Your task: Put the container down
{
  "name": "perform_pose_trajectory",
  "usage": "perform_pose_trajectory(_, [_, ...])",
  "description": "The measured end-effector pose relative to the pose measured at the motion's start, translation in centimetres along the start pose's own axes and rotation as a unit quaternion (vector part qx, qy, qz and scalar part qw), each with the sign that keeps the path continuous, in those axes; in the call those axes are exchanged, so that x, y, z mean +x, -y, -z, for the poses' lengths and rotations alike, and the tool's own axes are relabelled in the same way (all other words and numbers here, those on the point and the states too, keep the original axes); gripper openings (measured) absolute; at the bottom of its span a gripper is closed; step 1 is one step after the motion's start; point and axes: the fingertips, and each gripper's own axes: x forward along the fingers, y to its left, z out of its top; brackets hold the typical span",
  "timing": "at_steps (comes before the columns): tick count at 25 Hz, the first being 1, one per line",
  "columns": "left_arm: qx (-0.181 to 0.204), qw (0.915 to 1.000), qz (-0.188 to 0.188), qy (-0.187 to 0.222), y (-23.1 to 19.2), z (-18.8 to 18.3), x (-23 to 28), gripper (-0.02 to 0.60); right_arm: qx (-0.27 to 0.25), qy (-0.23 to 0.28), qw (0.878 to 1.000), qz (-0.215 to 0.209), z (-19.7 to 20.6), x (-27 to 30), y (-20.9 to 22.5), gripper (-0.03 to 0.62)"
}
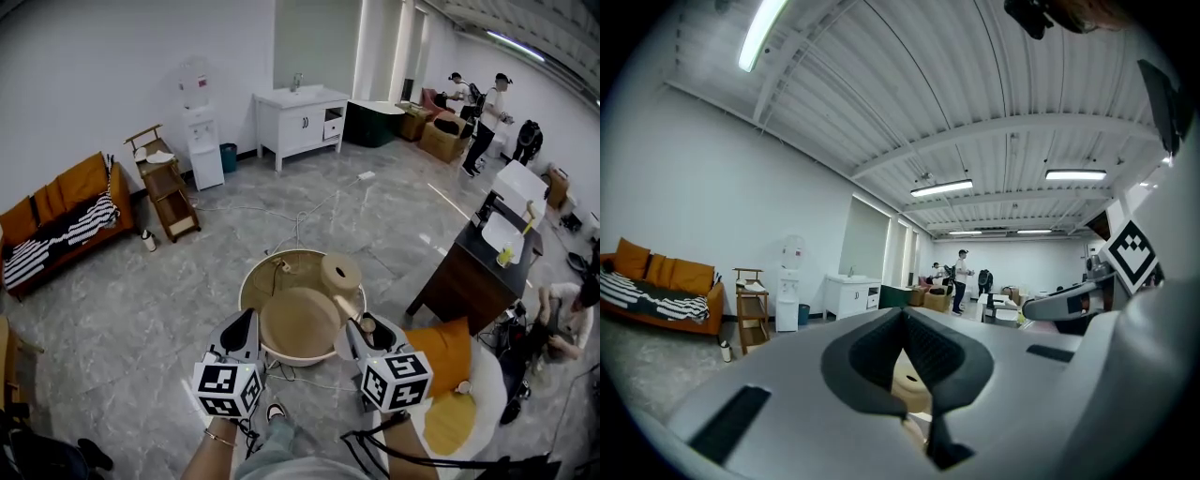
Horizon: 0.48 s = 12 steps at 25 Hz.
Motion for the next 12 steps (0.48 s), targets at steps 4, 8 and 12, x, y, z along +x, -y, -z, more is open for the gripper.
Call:
perform_pose_trajectory(4, [-0.003,1.0,0.002,-0.004,-2.7,-1.0,3.7,-0.003,0.002,0.004,1.0,0.005,-2.2,3.8,0.6,0.135])
perform_pose_trajectory(8, [0.001,1.0,0.007,-0.007,-5.0,-1.7,7.4,-0.005,0.004,0.007,1.0,0.012,-3.7,7.7,1.7,0.135])
perform_pose_trajectory(12, [0.0,0.9999,0.007,-0.01,-7.1,-1.9,10.7,-0.004,0.008,0.008,1.0,0.017,-4.6,11.2,2.7,0.135])
